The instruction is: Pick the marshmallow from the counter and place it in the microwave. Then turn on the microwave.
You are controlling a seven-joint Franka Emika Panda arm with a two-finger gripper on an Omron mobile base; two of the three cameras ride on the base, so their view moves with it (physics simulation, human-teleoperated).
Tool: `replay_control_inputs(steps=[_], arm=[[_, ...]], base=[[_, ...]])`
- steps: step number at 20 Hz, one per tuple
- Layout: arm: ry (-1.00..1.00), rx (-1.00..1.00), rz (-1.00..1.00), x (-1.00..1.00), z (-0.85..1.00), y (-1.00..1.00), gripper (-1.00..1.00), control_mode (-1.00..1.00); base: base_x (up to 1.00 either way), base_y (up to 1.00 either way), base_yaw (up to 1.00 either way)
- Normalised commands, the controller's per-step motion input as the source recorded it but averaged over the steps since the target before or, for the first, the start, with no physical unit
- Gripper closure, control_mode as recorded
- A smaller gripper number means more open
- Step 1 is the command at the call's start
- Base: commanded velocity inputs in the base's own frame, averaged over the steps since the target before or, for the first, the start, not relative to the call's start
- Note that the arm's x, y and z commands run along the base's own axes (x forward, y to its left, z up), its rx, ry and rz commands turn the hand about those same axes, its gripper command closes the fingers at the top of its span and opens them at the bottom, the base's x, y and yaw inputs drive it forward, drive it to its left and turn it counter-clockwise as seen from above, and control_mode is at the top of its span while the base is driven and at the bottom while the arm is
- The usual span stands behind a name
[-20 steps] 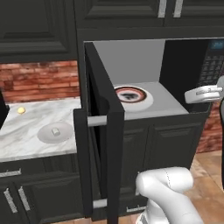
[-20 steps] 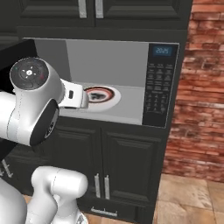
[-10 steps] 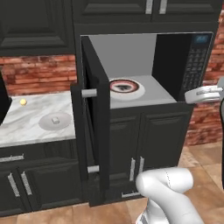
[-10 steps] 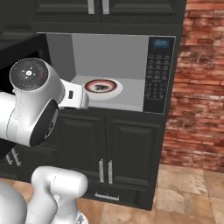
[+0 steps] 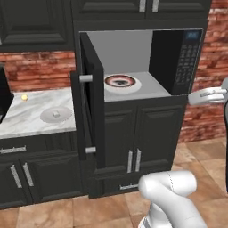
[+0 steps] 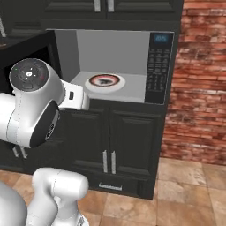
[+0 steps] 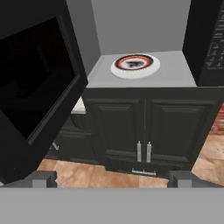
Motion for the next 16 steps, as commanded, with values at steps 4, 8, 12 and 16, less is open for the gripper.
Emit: replay_control_inputs(steps=[4,8,12,16], arm=[[0.00,0.00,0.00,0.00,0.00,0.00,-1.00,1.00],[0.00,0.00,0.00,0.00,0.00,0.00,-1.00,1.00],[0.00,0.00,0.00,0.00,0.00,0.00,-1.00,1.00],[0.00,0.00,0.00,0.00,0.00,0.00,-1.00,1.00]], base=[[-0.41,0.06,-0.03],[-0.29,0.29,-0.05],[-0.12,0.51,-0.07],[-0.08,0.63,-0.09]])
